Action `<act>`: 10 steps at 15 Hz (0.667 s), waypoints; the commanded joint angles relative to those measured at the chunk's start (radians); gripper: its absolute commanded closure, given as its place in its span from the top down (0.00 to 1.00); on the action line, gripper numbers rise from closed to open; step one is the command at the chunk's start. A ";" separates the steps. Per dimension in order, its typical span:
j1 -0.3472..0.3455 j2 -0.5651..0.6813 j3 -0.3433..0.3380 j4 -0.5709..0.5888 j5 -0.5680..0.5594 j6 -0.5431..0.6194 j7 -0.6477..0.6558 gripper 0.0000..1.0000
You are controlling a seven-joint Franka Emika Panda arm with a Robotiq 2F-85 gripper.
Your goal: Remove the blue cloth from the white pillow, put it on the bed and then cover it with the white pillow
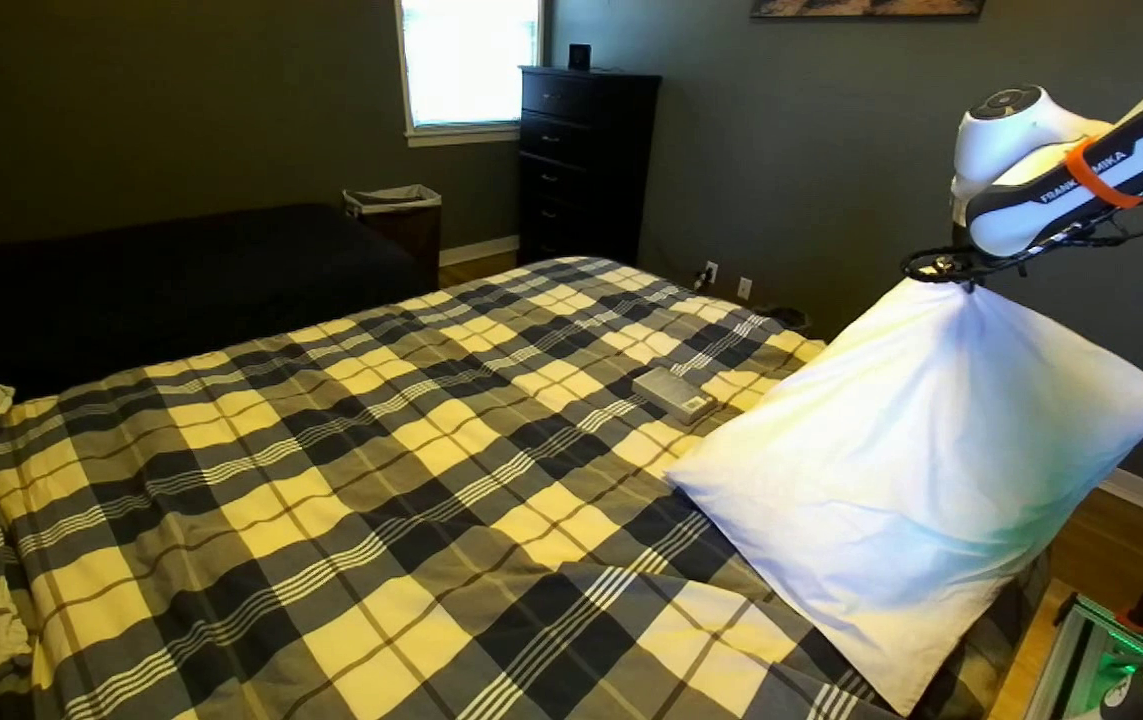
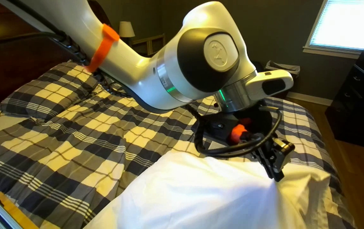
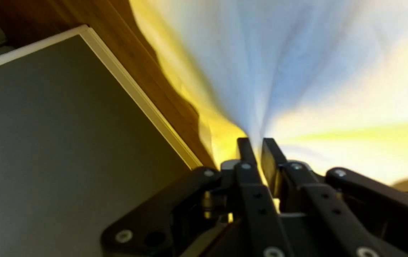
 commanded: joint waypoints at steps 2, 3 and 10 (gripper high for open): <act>0.004 0.011 -0.013 0.049 0.019 0.045 -0.014 0.53; 0.008 0.001 -0.011 0.049 0.006 0.051 -0.004 0.60; 0.060 -0.130 0.046 -0.029 0.173 -0.037 -0.100 1.00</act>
